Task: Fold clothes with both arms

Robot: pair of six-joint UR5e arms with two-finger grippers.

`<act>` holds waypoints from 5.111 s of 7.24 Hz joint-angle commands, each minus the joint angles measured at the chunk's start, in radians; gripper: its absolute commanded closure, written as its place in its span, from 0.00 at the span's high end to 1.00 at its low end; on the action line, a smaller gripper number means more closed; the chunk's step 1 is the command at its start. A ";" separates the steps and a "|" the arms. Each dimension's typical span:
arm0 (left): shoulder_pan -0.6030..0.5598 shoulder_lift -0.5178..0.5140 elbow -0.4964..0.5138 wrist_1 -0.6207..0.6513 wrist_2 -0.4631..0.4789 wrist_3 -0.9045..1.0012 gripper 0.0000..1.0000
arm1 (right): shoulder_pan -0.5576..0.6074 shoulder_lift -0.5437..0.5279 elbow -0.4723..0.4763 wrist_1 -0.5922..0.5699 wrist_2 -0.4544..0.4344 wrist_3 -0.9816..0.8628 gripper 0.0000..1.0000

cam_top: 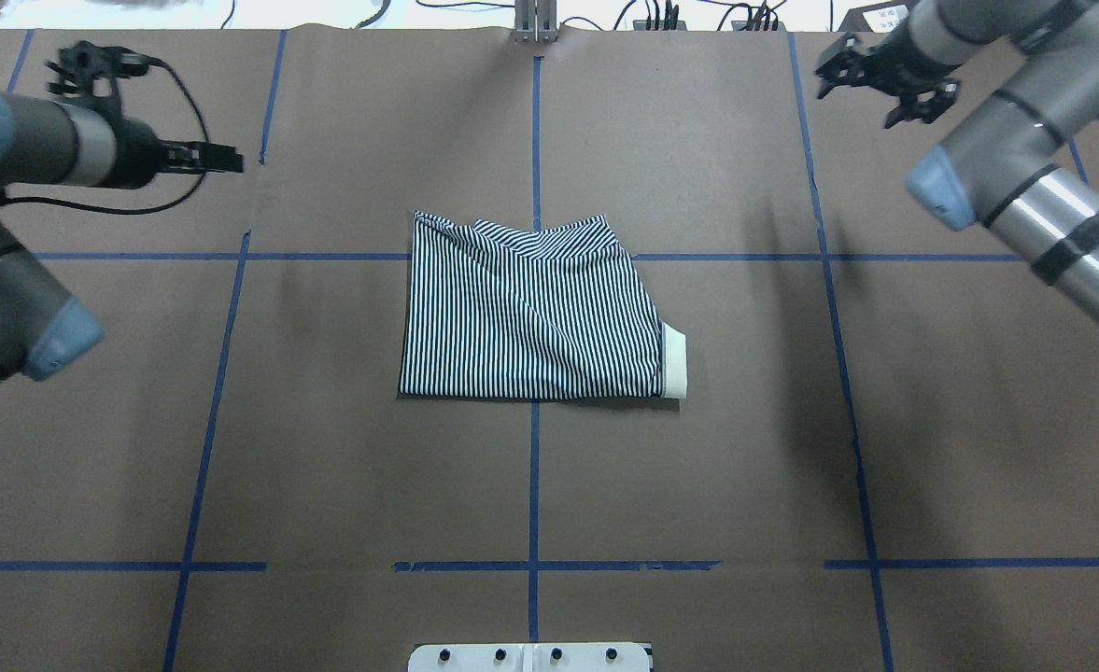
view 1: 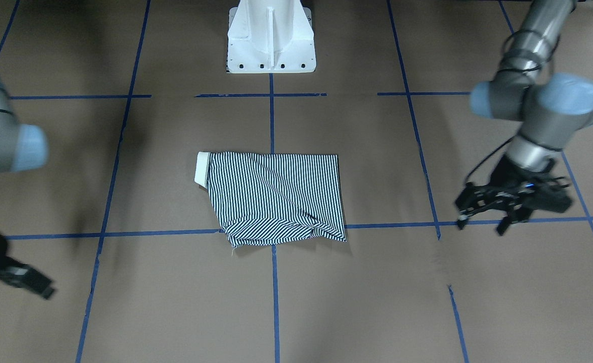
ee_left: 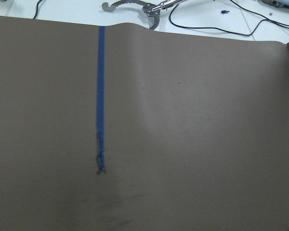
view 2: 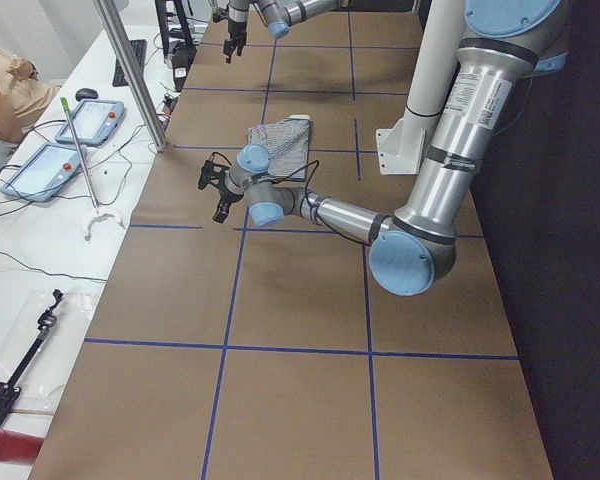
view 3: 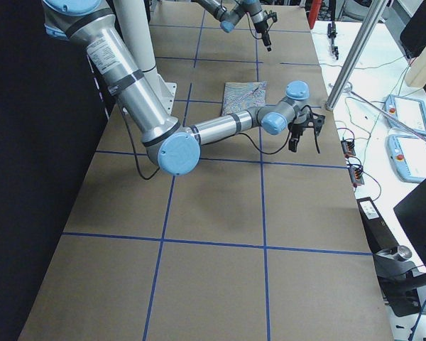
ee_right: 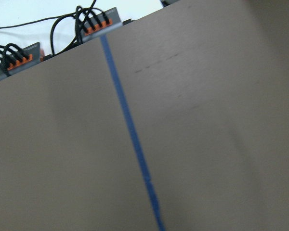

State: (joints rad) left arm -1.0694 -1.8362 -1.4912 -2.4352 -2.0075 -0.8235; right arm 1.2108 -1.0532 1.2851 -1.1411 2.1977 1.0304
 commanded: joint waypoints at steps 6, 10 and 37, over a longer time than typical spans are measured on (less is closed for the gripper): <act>-0.659 0.080 0.102 0.299 -0.437 0.940 1.00 | 0.359 -0.300 0.236 -0.433 0.157 -1.044 1.00; -0.533 0.131 -0.095 0.917 -0.302 0.939 1.00 | 0.283 -0.350 0.274 -0.442 0.149 -1.026 1.00; -0.483 0.410 -0.426 0.961 -0.318 0.937 1.00 | 0.247 -0.370 0.255 -0.473 0.149 -1.033 1.00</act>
State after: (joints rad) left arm -1.5536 -1.4460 -1.9055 -1.4758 -2.3222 0.1135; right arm 1.4600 -1.4247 1.5422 -1.6138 2.3530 0.0017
